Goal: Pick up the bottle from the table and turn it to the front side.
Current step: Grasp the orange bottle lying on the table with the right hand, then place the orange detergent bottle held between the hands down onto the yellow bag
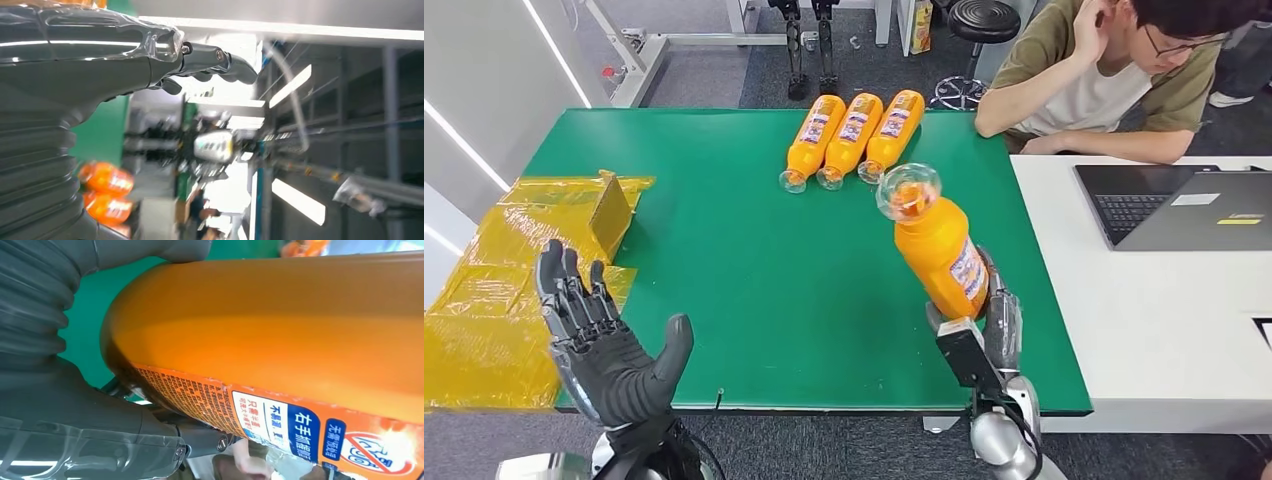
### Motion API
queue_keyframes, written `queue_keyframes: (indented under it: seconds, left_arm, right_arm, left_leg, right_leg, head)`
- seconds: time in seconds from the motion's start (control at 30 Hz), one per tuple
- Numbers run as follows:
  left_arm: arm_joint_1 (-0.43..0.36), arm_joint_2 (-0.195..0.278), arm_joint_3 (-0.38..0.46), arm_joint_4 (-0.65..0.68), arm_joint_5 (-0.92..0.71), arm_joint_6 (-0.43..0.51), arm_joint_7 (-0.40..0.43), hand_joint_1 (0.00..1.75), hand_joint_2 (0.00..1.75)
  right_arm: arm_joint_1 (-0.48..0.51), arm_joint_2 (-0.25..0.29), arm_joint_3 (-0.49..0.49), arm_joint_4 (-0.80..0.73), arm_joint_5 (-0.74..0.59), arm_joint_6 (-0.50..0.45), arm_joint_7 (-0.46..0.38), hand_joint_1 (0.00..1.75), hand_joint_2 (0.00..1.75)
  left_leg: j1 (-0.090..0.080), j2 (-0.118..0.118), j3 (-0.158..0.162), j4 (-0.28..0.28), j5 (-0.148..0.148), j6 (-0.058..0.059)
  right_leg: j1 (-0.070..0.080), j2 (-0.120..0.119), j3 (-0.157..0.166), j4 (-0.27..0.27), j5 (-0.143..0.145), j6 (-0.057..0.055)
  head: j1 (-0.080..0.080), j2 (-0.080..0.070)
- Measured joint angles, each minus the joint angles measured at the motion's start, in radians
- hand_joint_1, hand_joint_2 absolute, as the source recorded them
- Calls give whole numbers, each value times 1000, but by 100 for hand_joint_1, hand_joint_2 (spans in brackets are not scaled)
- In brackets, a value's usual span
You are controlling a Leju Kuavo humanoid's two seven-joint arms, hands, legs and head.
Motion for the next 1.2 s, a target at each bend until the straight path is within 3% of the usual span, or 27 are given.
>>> queue_keyframes:
  seconds: [0.2, 0.4, 0.57, 0.8, 1.2]
  left_arm:
    - [-77, -5, -31, 73, 127, -295, 128, 0, 175]
    - [-140, -5, -61, 149, 227, -411, 145, 0, 175]
    - [-156, -6, -82, 175, 271, -535, 151, 0, 175]
    - [-169, -7, -83, 201, 272, -571, 153, 0, 175]
    - [-163, -15, -68, 204, 244, -557, 158, 0, 175]
  right_arm:
    - [67, 28, 80, -98, -7, -14, -15, 175, 175]
    - [69, 40, 140, -141, 7, 30, 7, 175, 175]
    - [69, 40, 183, -156, 139, 104, 42, 175, 175]
    - [67, 44, 192, -181, 237, 240, 113, 175, 175]
    - [67, 47, 185, -188, 281, 351, 152, 175, 175]
  left_leg:
    - [0, 0, -1, 0, 0, 0]
    - [-1, 1, -1, 0, 1, -1]
    - [-1, 1, -2, 0, 1, -1]
    - [-1, 1, -2, 0, 1, -1]
    - [-1, 1, -2, 0, 1, -1]
  right_leg:
    - [0, 0, -2, 2, 0, -1]
    - [-1, 0, -3, 2, 1, -1]
    - [-1, 1, -3, 2, 0, -1]
    - [-1, 1, -4, 3, 0, -1]
    - [-1, 1, -3, 3, 0, -1]
  head:
    - [0, 0]
    - [0, 0]
    - [0, 0]
    - [0, 0]
    - [0, 0]
